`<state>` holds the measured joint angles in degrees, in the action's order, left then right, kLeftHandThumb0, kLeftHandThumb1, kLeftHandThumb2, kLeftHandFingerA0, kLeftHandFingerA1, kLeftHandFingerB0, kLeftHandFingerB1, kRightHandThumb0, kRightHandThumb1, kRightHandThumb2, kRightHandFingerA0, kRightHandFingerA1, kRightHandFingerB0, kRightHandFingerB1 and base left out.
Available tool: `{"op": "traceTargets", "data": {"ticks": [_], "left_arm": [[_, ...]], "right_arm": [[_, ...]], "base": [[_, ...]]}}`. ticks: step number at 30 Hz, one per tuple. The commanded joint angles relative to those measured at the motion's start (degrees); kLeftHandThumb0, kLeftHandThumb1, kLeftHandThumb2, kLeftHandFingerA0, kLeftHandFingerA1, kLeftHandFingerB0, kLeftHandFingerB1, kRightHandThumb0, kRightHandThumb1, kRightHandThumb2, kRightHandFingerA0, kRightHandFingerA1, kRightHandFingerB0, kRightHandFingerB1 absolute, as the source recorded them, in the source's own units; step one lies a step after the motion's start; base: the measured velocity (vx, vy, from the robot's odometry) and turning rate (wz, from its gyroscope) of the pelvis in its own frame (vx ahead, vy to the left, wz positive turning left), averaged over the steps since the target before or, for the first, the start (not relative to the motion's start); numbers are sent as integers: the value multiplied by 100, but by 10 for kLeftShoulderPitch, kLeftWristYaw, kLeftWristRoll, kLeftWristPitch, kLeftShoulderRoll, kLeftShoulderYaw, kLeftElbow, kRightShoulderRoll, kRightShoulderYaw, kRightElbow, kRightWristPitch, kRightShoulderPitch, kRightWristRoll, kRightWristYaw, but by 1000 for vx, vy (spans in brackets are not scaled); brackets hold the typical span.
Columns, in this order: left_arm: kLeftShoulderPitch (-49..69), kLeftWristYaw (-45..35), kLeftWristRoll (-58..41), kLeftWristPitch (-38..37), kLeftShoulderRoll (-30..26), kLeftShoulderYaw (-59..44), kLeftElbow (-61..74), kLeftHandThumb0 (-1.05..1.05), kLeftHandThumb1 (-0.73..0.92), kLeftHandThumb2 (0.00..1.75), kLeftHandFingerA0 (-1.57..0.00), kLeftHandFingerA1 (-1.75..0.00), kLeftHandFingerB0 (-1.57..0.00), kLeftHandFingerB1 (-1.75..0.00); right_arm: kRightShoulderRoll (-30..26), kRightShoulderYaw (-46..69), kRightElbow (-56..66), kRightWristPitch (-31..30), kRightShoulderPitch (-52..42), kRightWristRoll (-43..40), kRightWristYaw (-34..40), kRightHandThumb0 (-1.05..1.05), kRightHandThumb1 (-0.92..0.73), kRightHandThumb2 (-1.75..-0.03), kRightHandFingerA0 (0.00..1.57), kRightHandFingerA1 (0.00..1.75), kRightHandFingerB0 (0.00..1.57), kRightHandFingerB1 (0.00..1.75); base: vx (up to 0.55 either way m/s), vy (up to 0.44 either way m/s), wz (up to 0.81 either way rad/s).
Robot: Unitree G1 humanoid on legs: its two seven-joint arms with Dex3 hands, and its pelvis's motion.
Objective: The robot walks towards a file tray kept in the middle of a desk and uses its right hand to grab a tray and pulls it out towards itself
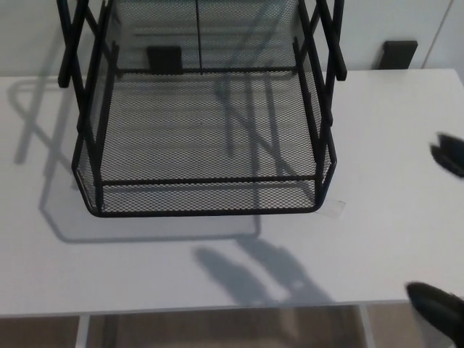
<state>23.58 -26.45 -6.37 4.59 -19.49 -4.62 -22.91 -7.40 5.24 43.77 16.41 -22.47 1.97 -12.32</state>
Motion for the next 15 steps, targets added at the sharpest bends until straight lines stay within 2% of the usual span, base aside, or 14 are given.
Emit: {"op": "traceTargets", "data": {"ticks": [1,6,7,8,9,10,14,15], "left_arm": [[30,17,53,-11,-21,34,75,-35,57,57,-43,-38,-31,-32],[31,22,75,-22,-32,46,82,-36,57,57,-45,-37,-32,-33],[32,25,79,-21,-33,48,84,-36,57,57,-46,-37,-32,-33],[31,27,82,-20,-34,49,86,-36,57,57,-46,-37,-32,-33],[30,32,90,-21,-36,52,89,-36,58,57,-47,-37,-32,-32],[29,35,98,-23,-39,56,89,-38,59,59,-48,-38,-32,-33],[29,41,107,-25,-45,61,93,-38,59,59,-48,-38,-31,-33],[29,32,92,-22,-42,54,92,-36,58,57,-45,-37,-30,-32]], "right_arm": [[36,-189,29,-139,322,482,-189,-70,-57,-57,1,46,14,38],[67,-251,-70,-158,383,575,-194,-71,-58,-58,1,41,17,34],[72,-262,-89,-162,393,589,-189,-74,-47,-82,3,39,11,44],[78,-274,-114,-170,407,604,-185,-80,-50,-82,7,37,14,44],[83,-287,-140,-180,423,625,-185,-77,-48,-85,2,36,12,45],[86,-296,-161,-187,432,634,-173,-77,-48,-83,2,42,18,45],[94,-327,-233,-222,459,665,-144,-79,-48,-82,4,43,15,42],[97,-337,-258,-237,470,675,-141,-37,-22,-87,3,54,0,49]], "base": [[0,0,0],[0,0,0],[0,0,0],[0,0,0],[0,0,0],[0,0,0],[0,0,0],[0,0,0]]}}
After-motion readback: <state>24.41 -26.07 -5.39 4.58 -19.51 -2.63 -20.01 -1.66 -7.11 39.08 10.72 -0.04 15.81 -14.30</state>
